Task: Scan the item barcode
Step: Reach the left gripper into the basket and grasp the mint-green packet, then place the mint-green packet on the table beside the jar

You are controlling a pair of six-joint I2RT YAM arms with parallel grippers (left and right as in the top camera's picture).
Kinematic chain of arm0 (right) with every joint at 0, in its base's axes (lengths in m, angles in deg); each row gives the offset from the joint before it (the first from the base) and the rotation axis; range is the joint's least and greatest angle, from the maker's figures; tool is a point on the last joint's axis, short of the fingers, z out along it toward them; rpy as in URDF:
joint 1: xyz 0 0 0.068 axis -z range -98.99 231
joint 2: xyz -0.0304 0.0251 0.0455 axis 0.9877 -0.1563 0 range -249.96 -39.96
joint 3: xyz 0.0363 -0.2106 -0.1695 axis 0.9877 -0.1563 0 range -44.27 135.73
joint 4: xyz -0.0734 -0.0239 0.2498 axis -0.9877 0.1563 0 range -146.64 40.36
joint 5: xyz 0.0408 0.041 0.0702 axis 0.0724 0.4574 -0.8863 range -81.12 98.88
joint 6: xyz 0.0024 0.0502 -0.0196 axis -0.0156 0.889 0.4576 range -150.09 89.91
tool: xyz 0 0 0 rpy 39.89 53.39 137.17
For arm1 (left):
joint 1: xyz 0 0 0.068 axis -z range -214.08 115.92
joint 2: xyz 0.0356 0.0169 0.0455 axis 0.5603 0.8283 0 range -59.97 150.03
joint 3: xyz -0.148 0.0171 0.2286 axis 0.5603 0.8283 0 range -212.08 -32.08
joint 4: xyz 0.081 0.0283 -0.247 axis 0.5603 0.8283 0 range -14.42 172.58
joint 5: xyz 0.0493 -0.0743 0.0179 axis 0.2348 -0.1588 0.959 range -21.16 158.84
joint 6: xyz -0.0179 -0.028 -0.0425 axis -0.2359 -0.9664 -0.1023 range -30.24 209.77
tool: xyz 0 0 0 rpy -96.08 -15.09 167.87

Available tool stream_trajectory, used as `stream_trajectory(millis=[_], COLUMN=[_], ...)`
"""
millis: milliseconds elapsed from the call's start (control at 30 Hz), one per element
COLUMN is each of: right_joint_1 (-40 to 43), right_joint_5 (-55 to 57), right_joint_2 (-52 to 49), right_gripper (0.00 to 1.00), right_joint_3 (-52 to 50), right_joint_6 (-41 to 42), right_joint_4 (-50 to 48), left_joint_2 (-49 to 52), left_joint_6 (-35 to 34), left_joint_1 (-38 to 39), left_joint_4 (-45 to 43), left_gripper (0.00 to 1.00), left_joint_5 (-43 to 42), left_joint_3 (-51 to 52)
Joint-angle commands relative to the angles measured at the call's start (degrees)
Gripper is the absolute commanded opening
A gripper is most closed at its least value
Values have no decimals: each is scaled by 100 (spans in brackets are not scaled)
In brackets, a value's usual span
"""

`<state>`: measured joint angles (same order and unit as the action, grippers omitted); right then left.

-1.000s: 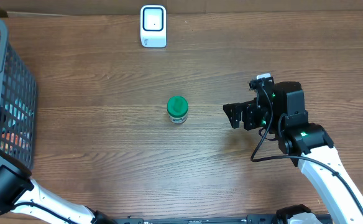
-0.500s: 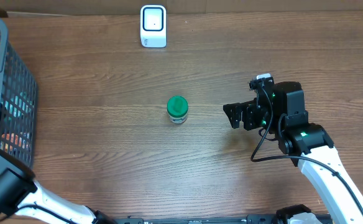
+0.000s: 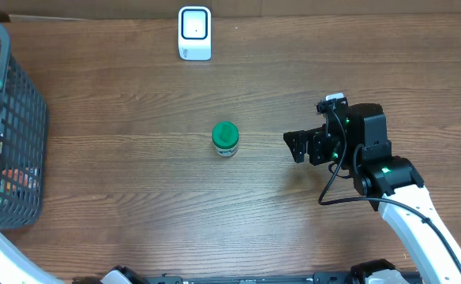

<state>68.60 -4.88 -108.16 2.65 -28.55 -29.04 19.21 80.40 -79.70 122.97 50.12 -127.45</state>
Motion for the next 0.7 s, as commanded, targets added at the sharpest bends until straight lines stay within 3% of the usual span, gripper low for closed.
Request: stream_trajectory(millis=[0, 233, 433, 667], right_joint_1=[15, 15, 15, 15], right_joint_5=[-52, -52, -50, -50], right_joint_2=[4, 4, 4, 2], right_gripper=[100, 100, 100, 100], right_joint_3=[142, 142, 142, 142], right_joint_6=[22, 22, 20, 20], right_joint_4=[-28, 0, 15, 39], left_joint_2=[-251, -17, 579, 1790], left_joint_6=[-118, 188, 684, 1434], left_joint_1=[496, 2334, 3941, 4942], left_joint_4=[407, 1220, 953, 656], left_gripper=[4, 4, 4, 4], left_joint_5=[-284, -319, -315, -382], left_joint_3=[-37, 295, 1224, 1661])
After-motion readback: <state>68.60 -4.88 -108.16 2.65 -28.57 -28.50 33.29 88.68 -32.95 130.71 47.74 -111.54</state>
